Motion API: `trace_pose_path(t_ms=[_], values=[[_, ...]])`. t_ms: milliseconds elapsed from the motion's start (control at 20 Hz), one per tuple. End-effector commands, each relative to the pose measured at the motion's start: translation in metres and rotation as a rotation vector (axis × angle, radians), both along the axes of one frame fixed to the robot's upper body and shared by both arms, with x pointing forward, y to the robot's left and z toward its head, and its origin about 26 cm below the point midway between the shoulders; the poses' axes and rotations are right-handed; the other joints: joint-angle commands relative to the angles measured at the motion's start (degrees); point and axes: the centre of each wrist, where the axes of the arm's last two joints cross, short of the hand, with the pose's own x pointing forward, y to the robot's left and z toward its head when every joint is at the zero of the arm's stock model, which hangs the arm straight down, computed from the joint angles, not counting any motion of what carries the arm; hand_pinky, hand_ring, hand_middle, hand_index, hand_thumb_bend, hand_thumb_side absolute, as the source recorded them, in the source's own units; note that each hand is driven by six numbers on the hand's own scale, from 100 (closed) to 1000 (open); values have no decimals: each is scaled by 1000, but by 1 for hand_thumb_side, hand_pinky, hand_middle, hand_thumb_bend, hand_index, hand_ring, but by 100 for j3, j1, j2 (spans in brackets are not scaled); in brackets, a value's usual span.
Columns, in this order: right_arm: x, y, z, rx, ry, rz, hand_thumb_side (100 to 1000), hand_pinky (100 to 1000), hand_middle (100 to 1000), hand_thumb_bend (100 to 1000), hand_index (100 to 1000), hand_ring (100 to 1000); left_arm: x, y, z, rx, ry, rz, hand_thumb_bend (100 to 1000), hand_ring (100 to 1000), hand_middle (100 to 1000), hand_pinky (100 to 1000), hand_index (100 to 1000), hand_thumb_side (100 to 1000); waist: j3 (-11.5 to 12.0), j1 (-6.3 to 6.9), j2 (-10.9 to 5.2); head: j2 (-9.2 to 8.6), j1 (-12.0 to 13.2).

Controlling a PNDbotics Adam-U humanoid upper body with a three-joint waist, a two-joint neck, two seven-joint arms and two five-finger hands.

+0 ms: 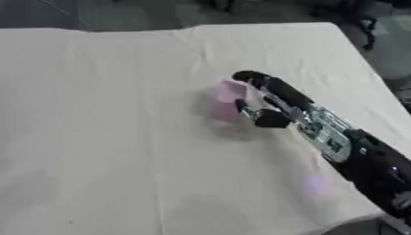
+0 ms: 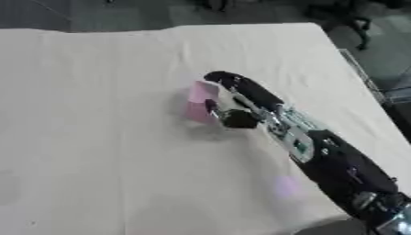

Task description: Pick up the objects with one hand, pass them to the other hand, and then place them into the box on the other side of the table.

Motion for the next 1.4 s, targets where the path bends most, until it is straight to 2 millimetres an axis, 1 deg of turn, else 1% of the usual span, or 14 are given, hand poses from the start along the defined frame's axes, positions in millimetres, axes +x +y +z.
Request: trace_pose_path(t_ms=[50, 250, 400, 450, 550, 600, 650, 900, 950, 1000, 1200, 1250, 1300, 1400], values=[[2, 1, 11, -61, 13, 23, 895, 954, 910, 100, 965, 931, -3, 2, 9, -8, -27, -12, 815, 720, 618, 856, 723, 662, -8, 13, -113, -72, -47], [3, 5, 12, -102, 24, 42, 826, 951, 895, 100, 967, 926, -3, 1, 8, -1, -23, -14, 815, 721, 619, 857, 724, 662, -32, 11, -115, -58, -65], [5, 8, 13, -135, 10, 41, 608, 931, 820, 100, 955, 902, -3, 1, 8, 5, -18, -13, 816, 722, 620, 859, 724, 662, -57, 7, -114, -57, -75], [5, 9, 14, -143, -2, 38, 498, 918, 753, 100, 935, 875, -3, 0, 7, 7, -16, -12, 815, 723, 619, 859, 723, 662, -68, 7, -114, -55, -76], [6, 11, 15, -143, -36, 29, 400, 902, 654, 100, 901, 834, -3, 0, 7, 9, -13, -11, 815, 723, 620, 859, 723, 661, -91, 6, -116, -50, -73], [6, 12, 15, -140, -52, 25, 400, 902, 654, 100, 901, 834, -3, 0, 7, 9, -11, -11, 815, 723, 620, 859, 723, 661, -97, 5, -117, -48, -72], [6, 13, 15, -136, -67, 22, 205, 860, 478, 100, 805, 740, -3, 0, 6, 9, -9, -11, 814, 723, 618, 860, 715, 661, -108, 6, -123, -45, -69], [5, 34, 30, -26, -219, 39, 177, 822, 362, 100, 738, 662, -3, 4, -3, 46, 36, 16, 778, 722, 606, 862, 677, 625, -320, -20, -214, 23, 171], [4, 40, 33, -3, -245, 56, 507, 814, 353, 100, 731, 651, -3, 7, -8, 73, 54, 33, 776, 719, 600, 865, 669, 607, -377, -24, -240, 42, 263], [3, 48, 35, 22, -271, 78, 216, 813, 351, 100, 732, 650, -3, 11, -15, 108, 80, 53, 776, 724, 600, 865, 669, 591, -441, -26, -269, 69, 393], [-5, 70, 44, 104, -334, 143, 222, 813, 353, 100, 734, 651, 0, 19, -30, 233, 155, 114, 774, 727, 601, 867, 670, 583, -576, -22, -349, 161, 746], [-6, 72, 46, 119, -337, 148, 268, 805, 352, 100, 731, 645, -1, 20, -28, 254, 156, 121, 790, 765, 659, 864, 742, 551, -583, -19, -356, 174, 820], [-5, 75, 48, 128, -341, 167, 274, 804, 353, 100, 732, 645, -1, 19, -29, 290, 161, 126, 797, 775, 674, 864, 759, 546, -633, 20, -409, 269, 1289], [0, 85, 52, 148, -337, 235, 279, 804, 350, 100, 732, 646, -3, 15, -24, 370, 133, 123, 833, 801, 717, 860, 798, 524, -748, 70, -548, 458, 1838]])
